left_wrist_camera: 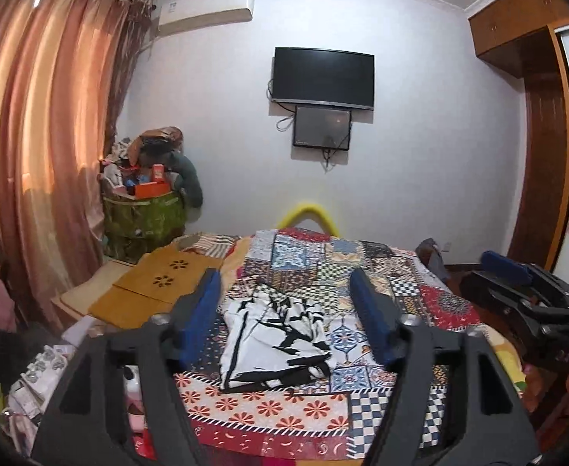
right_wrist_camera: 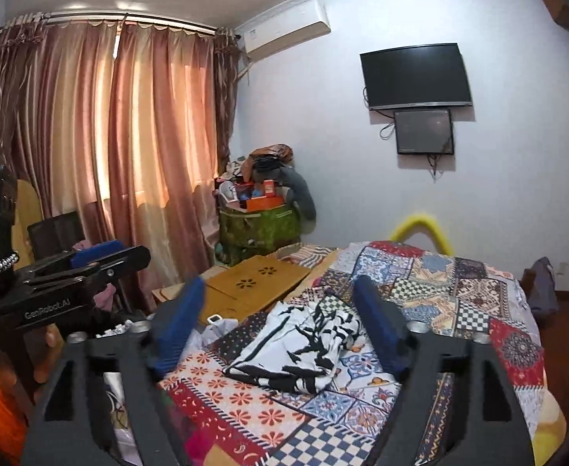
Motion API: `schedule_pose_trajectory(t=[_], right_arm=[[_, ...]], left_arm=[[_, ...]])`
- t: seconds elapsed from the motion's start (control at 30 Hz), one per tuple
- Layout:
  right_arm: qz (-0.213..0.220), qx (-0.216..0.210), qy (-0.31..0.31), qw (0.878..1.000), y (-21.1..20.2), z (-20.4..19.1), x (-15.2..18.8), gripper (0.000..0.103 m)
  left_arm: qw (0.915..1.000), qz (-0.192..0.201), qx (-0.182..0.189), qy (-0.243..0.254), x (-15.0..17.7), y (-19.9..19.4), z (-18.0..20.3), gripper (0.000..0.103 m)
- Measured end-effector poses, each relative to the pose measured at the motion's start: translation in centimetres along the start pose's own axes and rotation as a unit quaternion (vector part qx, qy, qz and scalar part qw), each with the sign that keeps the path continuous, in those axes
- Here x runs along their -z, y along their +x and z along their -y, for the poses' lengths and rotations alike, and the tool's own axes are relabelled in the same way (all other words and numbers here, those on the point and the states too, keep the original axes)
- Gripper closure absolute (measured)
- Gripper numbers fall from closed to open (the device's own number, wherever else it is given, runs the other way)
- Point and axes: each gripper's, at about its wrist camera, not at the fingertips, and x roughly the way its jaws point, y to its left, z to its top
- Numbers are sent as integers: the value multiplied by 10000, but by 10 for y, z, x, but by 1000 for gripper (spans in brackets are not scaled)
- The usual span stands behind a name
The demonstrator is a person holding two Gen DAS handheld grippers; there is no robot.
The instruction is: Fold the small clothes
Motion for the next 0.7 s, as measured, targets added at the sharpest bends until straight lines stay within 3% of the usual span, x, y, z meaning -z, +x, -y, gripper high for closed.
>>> schedule_pose_trajectory(t=[0.23, 0.7], right_arm=[[114, 184, -10, 9998, -9, -2, -1, 1], [144, 201, -44, 9997, -17, -7, 6, 1]], left_arm=[[9998, 167, -58, 84, 7, -12, 5, 1], [9997, 205, -97, 27, 13, -15, 3, 0]])
